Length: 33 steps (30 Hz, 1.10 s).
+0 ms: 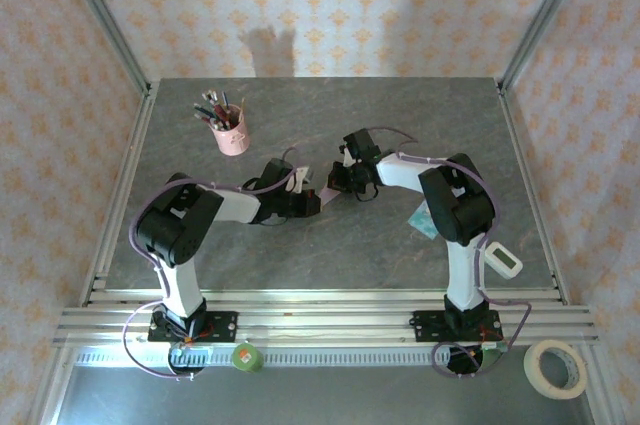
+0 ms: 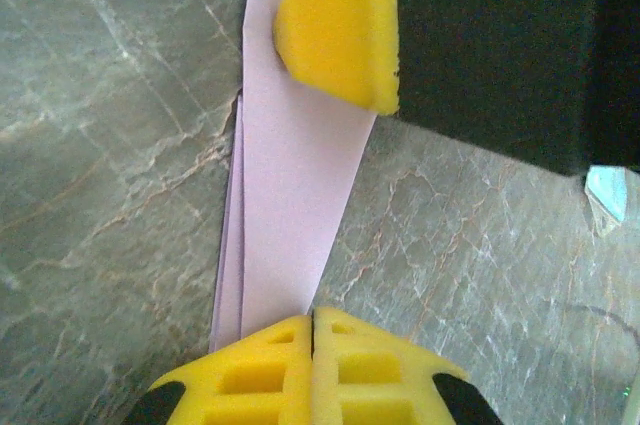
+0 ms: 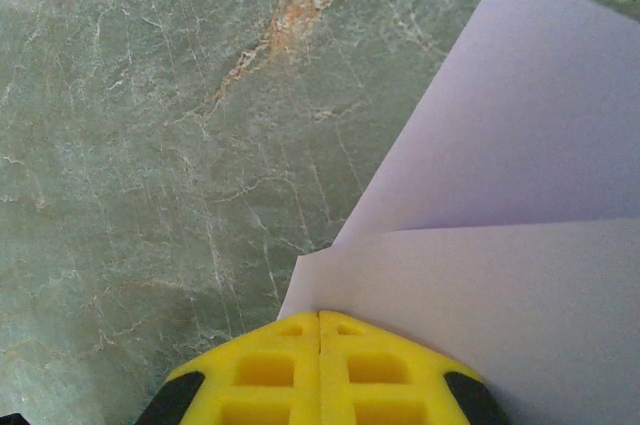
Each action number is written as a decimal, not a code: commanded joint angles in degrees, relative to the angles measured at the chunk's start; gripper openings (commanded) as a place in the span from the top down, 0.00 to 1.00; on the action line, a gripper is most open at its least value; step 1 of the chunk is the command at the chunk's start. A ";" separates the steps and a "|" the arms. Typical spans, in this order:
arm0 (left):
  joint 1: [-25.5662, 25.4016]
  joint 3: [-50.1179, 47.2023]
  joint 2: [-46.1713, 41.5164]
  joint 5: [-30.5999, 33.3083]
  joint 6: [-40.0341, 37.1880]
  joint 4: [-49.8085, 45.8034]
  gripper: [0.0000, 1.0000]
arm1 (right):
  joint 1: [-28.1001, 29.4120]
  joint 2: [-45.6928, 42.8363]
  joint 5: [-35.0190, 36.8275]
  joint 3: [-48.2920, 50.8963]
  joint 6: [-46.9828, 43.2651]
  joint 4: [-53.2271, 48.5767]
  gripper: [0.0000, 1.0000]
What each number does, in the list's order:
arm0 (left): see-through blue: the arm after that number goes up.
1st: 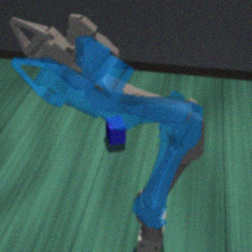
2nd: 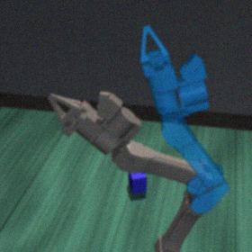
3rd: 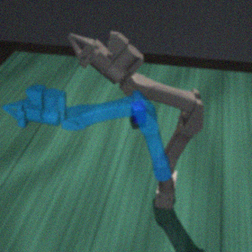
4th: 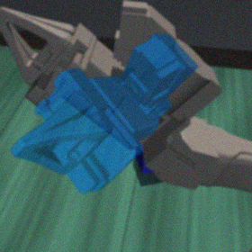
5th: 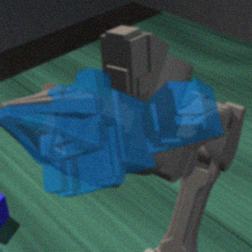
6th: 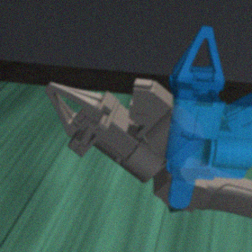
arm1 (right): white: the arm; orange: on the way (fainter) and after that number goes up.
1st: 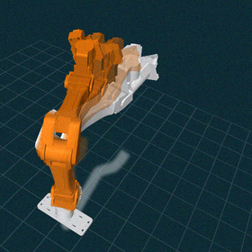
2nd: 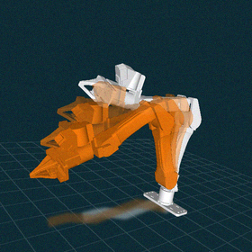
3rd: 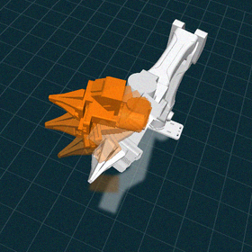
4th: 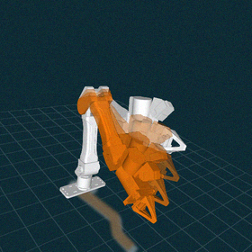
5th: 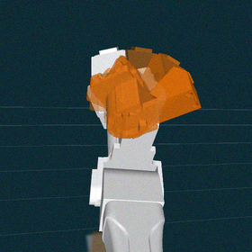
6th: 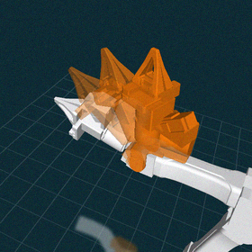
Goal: Fold a paper plane with a square sheet of paper (pick it up from the middle)
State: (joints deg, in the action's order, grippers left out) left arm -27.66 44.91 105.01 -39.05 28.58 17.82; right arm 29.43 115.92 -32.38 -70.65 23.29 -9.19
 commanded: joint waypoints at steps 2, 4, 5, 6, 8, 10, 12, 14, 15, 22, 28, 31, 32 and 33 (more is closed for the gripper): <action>0.21 -2.58 -1.49 -1.06 -2.92 -10.00 0.98 | -0.95 6.38 11.51 2.41 -1.88 -8.52 1.00; 0.37 -2.81 -2.36 -0.86 -4.41 -11.80 0.99 | -1.04 6.45 11.39 2.33 -1.86 -8.56 1.00; 0.46 -3.01 -2.85 -0.85 -5.12 -12.58 0.99 | -1.00 6.56 11.29 2.31 -1.85 -8.54 1.00; 0.50 -3.13 -3.34 -0.77 -5.66 -13.31 0.99 | -1.04 6.58 11.21 2.31 -1.90 -8.48 1.00; 0.59 -3.41 -4.36 -0.85 -6.83 -14.76 1.00 | -1.04 6.66 11.12 2.28 -1.81 -8.39 1.00; 0.59 -3.64 -5.01 -0.54 -7.67 -16.03 1.00 | -1.03 6.69 10.96 2.25 -1.83 -8.32 1.00; 0.59 -3.90 -5.47 0.33 -8.39 -17.39 1.00 | -1.04 6.69 10.92 2.19 -1.84 -8.30 1.00; 0.74 -3.82 -6.41 1.46 -8.81 -18.25 1.00 | -1.00 6.67 10.68 2.12 -1.91 -8.30 1.00; 0.84 -3.79 -7.07 1.43 -8.70 -18.13 1.00 | -0.96 6.63 10.46 2.19 -1.85 -8.15 1.00; 0.94 -1.01 -12.57 -0.42 -3.58 -10.53 0.98 | -0.94 4.47 5.65 3.17 -1.58 -6.00 1.00; 0.63 1.79 -9.06 2.79 -0.15 -7.20 0.90 | -0.90 3.60 3.27 3.51 -0.35 -4.29 1.00; 0.00 3.88 -7.41 7.82 -1.58 -10.37 0.79 | -0.90 3.94 3.13 3.18 0.08 -4.08 1.00; -0.14 4.50 -6.91 9.12 -2.50 -11.45 0.76 | -0.91 4.05 3.02 3.06 0.20 -3.97 1.00; -0.27 5.04 -6.53 9.97 -3.08 -12.33 0.75 | -0.89 4.10 3.03 2.95 0.23 -3.82 1.00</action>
State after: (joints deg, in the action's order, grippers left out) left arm -27.38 47.70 97.12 -34.13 26.81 7.97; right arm 28.84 116.09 -34.52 -70.24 23.07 -7.27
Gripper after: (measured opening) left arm 0.241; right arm 0.040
